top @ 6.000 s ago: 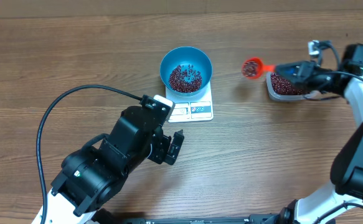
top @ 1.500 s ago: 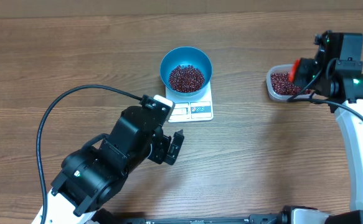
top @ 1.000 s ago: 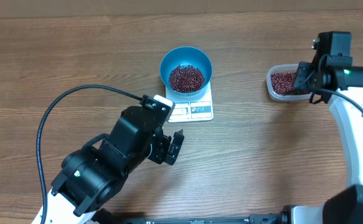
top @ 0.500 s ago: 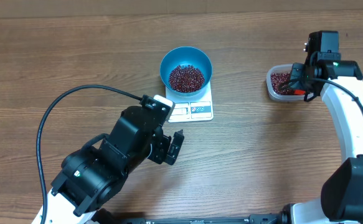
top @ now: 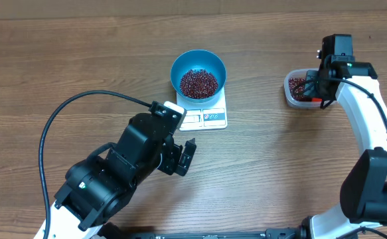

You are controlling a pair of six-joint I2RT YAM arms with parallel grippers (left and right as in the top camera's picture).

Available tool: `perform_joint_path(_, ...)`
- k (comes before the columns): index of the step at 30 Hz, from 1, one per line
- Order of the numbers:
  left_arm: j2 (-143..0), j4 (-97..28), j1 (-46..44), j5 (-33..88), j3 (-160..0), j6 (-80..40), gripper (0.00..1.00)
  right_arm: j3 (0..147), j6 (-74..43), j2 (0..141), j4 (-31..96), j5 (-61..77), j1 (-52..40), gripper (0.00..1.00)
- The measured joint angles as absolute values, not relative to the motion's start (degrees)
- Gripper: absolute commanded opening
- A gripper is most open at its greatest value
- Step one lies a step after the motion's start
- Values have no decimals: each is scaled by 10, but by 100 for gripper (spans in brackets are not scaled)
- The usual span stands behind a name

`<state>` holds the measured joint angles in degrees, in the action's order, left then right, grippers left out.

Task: Scoop item into bowl and weigh 150g on scale
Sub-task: 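Lower the scoop into the beans with the right gripper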

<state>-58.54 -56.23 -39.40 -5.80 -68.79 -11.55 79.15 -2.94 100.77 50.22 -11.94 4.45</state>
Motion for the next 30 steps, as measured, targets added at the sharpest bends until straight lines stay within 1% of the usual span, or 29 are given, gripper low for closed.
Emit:
perform_joint_path(19, -585, -562, -394, -58, -688, -116, 99, 791, -15, 1017, 477, -31, 50, 4)
perform_joint_path(24, -585, -562, -394, -58, -688, -116, 99, 791, -6, 1018, 475, 13, 71, 4)
perform_joint_path(30, -585, -562, -394, -58, -688, -116, 99, 791, 11, 1018, 476, 93, 121, 4)
